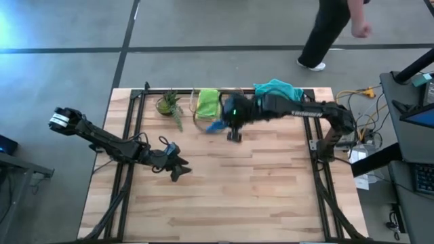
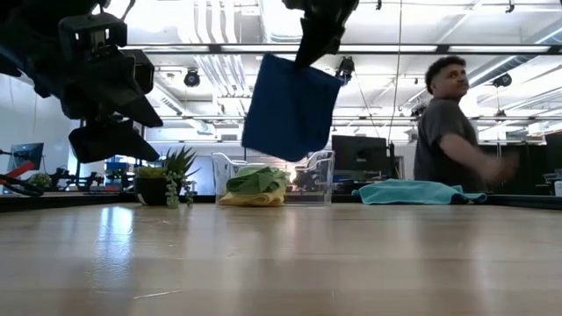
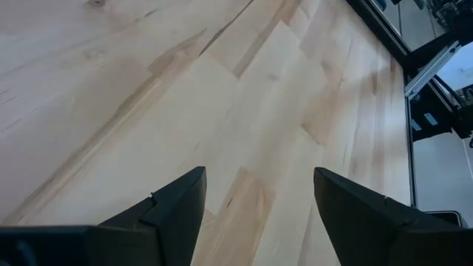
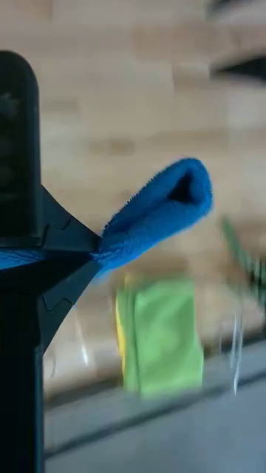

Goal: Fold microfiber towels
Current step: Put the bottom blue towel into the bin

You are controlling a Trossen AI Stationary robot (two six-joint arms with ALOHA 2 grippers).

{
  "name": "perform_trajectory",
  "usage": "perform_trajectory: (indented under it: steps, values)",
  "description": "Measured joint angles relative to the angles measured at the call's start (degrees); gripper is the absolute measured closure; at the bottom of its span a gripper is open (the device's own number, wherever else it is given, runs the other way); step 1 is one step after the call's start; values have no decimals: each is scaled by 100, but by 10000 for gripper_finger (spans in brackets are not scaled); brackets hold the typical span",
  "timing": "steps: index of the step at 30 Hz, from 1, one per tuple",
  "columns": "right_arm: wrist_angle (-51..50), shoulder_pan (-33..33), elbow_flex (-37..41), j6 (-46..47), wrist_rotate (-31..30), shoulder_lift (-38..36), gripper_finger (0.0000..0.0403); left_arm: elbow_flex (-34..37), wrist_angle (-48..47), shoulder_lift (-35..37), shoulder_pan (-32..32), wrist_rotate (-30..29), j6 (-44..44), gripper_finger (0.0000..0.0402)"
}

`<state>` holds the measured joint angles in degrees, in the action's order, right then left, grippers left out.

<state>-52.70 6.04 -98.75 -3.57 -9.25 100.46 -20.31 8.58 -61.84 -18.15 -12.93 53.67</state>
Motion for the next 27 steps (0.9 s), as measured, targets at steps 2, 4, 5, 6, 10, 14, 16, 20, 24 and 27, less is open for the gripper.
perform_trajectory:
  steps: [2,4,5,6,10,14,16,20,24,27]
  values:
    - [-91,302,-169,-224,-35,27,394,1,0,0,0,0,-2,167]
    - [-163,589,-346,-407,-43,94,394,1,-2,0,0,0,-4,167]
    - [-236,723,-435,-516,-43,151,394,1,0,0,0,0,-2,167]
    - [-290,843,-542,-613,-43,200,394,1,0,0,2,-2,-6,167]
    - [-428,1295,-1018,-1020,-38,481,394,1,-2,0,2,-96,-32,167]
    - [-483,1687,-1510,-1455,-40,901,394,3,-4,0,4,-152,-59,167]
    - [-556,1871,-1735,-1629,-156,1140,394,3,-4,0,4,-208,-59,167]
    - [-997,2080,-1987,-1524,-130,1683,394,3,-4,0,7,-223,-55,167]
    - [-1138,1944,-1965,-1381,-94,2100,394,6,-4,0,7,-243,-39,167]
    - [-1138,1813,-1931,-1283,-62,2319,394,6,-4,0,7,-259,-13,167]
